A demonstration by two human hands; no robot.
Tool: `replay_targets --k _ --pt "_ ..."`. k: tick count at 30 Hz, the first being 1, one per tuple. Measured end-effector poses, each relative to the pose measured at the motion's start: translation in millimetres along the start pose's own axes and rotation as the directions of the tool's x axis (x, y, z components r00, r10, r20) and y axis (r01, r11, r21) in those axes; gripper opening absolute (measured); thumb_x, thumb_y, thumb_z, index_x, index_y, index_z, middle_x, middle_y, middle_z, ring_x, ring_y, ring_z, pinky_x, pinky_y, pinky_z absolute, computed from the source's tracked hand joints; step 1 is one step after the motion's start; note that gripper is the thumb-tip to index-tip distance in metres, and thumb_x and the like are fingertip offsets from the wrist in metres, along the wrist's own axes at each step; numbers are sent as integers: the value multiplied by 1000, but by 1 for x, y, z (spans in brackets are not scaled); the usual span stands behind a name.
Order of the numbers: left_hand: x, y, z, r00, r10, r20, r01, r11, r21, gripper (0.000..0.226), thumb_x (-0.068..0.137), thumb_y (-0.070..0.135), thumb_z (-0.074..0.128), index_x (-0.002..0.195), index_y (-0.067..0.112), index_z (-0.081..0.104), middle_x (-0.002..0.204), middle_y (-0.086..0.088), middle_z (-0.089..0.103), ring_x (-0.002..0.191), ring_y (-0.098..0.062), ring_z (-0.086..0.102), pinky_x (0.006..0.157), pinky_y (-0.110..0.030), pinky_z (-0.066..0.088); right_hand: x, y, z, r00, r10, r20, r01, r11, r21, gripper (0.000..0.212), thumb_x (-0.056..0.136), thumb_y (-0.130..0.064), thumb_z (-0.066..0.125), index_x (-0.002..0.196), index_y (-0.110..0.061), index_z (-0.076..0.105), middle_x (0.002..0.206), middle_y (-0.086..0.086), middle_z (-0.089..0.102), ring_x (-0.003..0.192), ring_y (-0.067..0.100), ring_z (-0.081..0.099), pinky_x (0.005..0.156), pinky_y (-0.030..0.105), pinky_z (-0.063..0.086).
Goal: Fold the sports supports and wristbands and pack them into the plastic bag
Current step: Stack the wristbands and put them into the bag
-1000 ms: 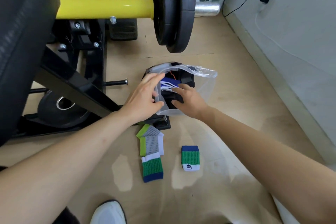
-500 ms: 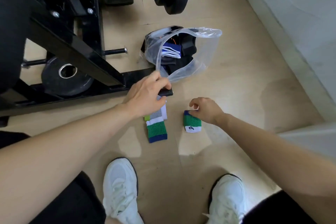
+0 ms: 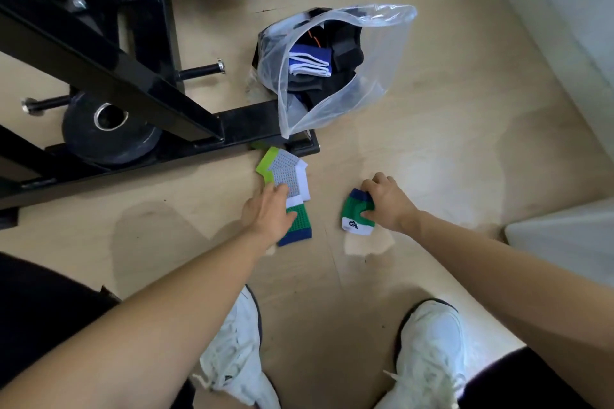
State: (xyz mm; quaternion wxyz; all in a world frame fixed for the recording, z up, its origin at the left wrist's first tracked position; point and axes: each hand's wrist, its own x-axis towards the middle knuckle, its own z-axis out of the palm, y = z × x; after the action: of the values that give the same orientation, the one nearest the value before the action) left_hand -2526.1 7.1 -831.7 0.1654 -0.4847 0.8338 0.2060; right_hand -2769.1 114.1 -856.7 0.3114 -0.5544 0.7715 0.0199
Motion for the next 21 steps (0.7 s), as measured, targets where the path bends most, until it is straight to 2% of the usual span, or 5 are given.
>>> replay_targets --k 3,6,11,14,21 --pt "-5 -1 19 996 -82 -25 84 995 60 49 89 45 70 125 18 48 126 -9 54 114 -31 56 84 -40 46 -2 -1 -4 1000 13 -2 -13 989 150 21 82 -5 68 87 -16 51 94 5 55 89 28 52 68 28 34" --pt "-1 -9 22 994 -112 -3 111 992 -51 47 85 45 76 116 19 54 120 -8 57 110 -30 58 84 -39 47 -6 -8 -12 999 37 12 -39 947 320 35 82 2 63 73 -24 41 93 13 61 88 30 57 60 28 39" --pt "7 -20 7 993 -111 37 117 927 -356 17 84 27 77 80 27 61 112 -3 61 105 -25 60 85 -32 48 -16 -27 -32 997 6 79 -40 895 445 30 81 7 63 98 -14 50 87 5 56 77 21 52 58 20 43" --pt "5 -23 -1 991 -106 76 130 869 -477 16 84 28 77 83 25 61 98 6 68 99 -21 66 76 -28 46 -21 -37 -45 994 -6 106 -50 853 520 40 81 9 66 113 -10 54 86 8 59 77 20 55 58 14 46" --pt "-15 -22 8 983 -177 43 182 964 -194 55 77 57 78 117 22 62 119 -1 64 108 -25 63 75 -30 44 -37 -45 -62 999 -13 34 -12 763 646 19 81 2 74 99 -5 73 85 7 66 78 15 59 60 14 46"
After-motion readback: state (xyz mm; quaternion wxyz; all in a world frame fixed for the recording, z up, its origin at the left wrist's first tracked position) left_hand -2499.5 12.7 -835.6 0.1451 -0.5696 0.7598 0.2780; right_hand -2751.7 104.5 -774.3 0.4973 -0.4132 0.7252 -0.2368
